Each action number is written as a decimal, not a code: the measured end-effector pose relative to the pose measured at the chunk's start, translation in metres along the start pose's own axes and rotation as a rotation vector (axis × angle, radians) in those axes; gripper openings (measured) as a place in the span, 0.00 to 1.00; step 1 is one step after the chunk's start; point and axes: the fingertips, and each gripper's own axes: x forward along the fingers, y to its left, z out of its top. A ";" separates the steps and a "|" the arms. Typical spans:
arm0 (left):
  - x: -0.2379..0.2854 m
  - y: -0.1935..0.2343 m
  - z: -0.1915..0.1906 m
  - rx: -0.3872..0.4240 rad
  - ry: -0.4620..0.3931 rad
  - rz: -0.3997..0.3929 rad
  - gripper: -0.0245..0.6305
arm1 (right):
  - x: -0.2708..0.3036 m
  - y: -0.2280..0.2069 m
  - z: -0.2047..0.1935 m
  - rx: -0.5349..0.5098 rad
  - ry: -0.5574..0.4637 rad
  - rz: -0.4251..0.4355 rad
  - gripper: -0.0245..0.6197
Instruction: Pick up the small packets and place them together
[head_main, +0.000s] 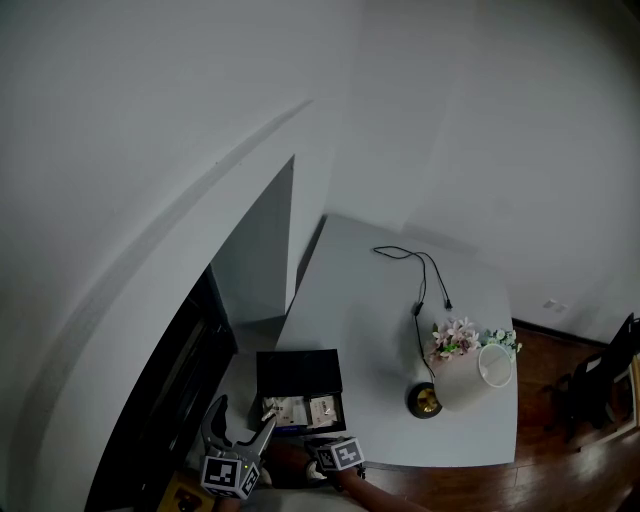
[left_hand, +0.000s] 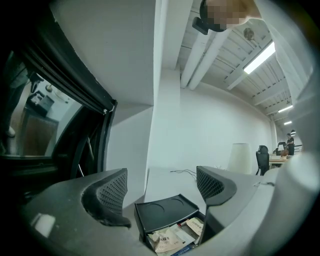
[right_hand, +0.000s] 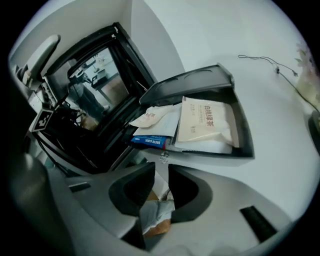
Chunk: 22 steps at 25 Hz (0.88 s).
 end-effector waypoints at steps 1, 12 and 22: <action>0.000 0.000 0.001 -0.001 0.001 0.000 0.67 | -0.008 0.002 0.004 0.018 -0.029 0.012 0.18; 0.008 -0.006 0.005 0.017 -0.011 -0.023 0.69 | -0.178 0.034 0.159 -0.309 -0.839 -0.055 0.13; 0.008 0.010 0.013 0.049 -0.015 0.042 0.83 | -0.231 0.072 0.202 -0.487 -1.023 -0.085 0.68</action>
